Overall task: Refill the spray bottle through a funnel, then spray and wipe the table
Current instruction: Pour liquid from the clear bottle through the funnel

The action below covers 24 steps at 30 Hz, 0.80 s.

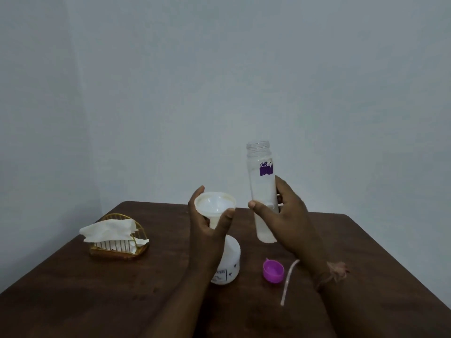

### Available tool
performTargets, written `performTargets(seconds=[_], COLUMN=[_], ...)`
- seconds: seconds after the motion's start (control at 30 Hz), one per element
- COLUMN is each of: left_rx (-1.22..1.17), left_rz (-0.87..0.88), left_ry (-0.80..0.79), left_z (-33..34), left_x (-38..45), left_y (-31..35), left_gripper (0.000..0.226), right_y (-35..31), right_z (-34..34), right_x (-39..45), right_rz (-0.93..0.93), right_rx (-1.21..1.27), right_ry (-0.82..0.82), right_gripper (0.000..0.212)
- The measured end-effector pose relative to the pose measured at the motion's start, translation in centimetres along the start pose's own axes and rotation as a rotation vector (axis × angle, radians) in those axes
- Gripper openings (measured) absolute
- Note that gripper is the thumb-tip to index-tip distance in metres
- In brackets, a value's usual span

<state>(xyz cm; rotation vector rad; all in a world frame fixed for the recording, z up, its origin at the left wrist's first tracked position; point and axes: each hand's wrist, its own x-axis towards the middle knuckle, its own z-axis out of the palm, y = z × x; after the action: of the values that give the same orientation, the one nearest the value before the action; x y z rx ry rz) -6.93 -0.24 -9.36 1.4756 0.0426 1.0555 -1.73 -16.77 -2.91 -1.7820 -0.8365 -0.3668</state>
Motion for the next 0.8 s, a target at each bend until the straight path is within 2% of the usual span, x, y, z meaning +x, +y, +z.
performTargets(seconds=[0.1,0.2,0.33,0.5,0.63,0.8], left_rx=[0.023,0.038,0.05,0.078,0.086,0.128], left_rz=[0.017,0.018,0.013,0.013,0.018,0.012], left_ry=[-0.038,-0.069,-0.067,-0.032,-0.003,0.044], left_z=[-0.1,0.2,0.8,0.7,0.8,0.6], left_x=[0.6,0.9,1.3,1.4,1.1,0.9], left_y=[0.0,-0.1,-0.1,-0.6,-0.7,-1.0], left_gripper=[0.087,0.088,0.088,0.091,0.095,0.096], right_y=[-1.3,-1.5,0.3,2.7,3.8,4.1], right_z=[-1.8,-2.8,-2.9,-4.4,-5.1,-4.6], right_x=[2.3,3.3,3.2,3.9,4.2,4.5], right_rz=[0.01,0.031,0.043,0.026,-0.043,-0.124], right_rx=[-0.08,-0.173,-0.301,-0.411,-0.481,-0.553], right_ry=[-0.173,-0.306,-0.395,-0.38,-0.289,-0.25], right_gripper=[0.069,0.059,0.057,0.059,0.073,0.077])
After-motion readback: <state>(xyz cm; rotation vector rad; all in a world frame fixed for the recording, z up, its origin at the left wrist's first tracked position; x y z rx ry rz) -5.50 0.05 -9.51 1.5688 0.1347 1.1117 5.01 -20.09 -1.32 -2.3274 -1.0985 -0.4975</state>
